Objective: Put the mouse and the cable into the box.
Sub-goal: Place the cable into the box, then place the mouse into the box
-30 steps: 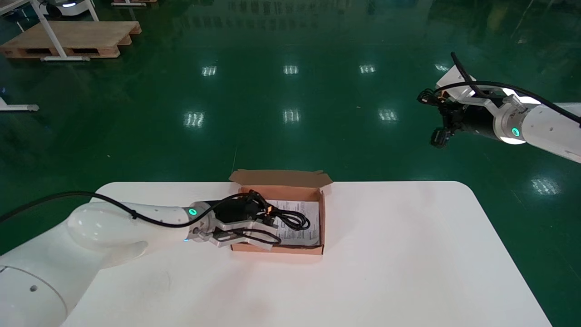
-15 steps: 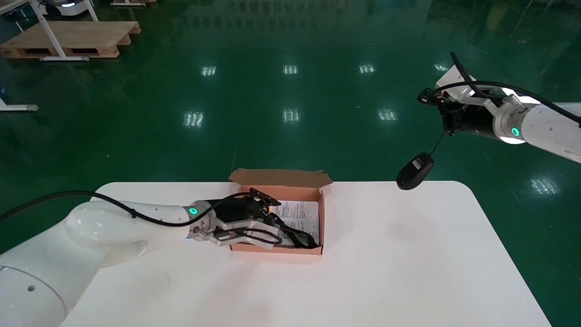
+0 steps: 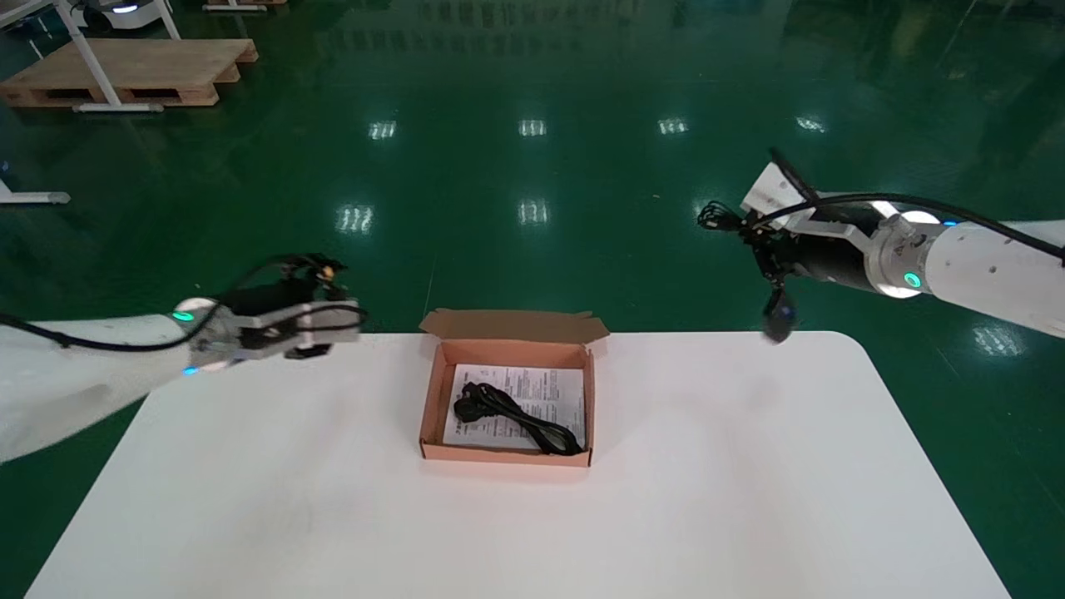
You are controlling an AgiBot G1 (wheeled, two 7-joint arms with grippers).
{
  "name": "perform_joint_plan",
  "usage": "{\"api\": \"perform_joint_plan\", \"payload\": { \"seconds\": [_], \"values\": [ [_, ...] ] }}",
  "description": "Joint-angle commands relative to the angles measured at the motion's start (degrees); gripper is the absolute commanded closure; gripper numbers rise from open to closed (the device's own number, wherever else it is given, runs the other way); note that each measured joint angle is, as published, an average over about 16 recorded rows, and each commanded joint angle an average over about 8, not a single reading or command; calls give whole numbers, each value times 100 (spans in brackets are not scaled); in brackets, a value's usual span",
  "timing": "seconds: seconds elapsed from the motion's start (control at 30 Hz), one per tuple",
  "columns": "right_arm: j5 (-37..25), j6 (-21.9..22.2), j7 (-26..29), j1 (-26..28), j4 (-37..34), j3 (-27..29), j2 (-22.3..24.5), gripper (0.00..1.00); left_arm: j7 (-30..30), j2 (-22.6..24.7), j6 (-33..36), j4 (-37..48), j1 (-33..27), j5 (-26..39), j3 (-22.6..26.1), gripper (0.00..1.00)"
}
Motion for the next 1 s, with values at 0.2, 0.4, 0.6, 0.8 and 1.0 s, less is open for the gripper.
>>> {"api": "perform_joint_plan", "payload": {
  "seconds": [0.2,0.4,0.6,0.8,1.0],
  "values": [
    [675,-835,-424,-287,739,38,-105,100,-463,-454,-106,-506,93,191,99,0],
    [958,-1131,-452,-544,1506,-16,-401,100,-984,-628,-192,-976,218,438,253,0],
    [642,-927,-400,-947,2068,-287,-815,100,-1528,-777,-267,-1379,302,730,413,0],
    [87,-416,-129,-1145,2151,-583,-1220,100,-2056,-899,-326,-1714,355,1041,559,0],
    [-297,57,306,-1183,2154,-992,-1324,100,-2546,-995,-365,-1988,388,1355,682,0]
  ]
}}
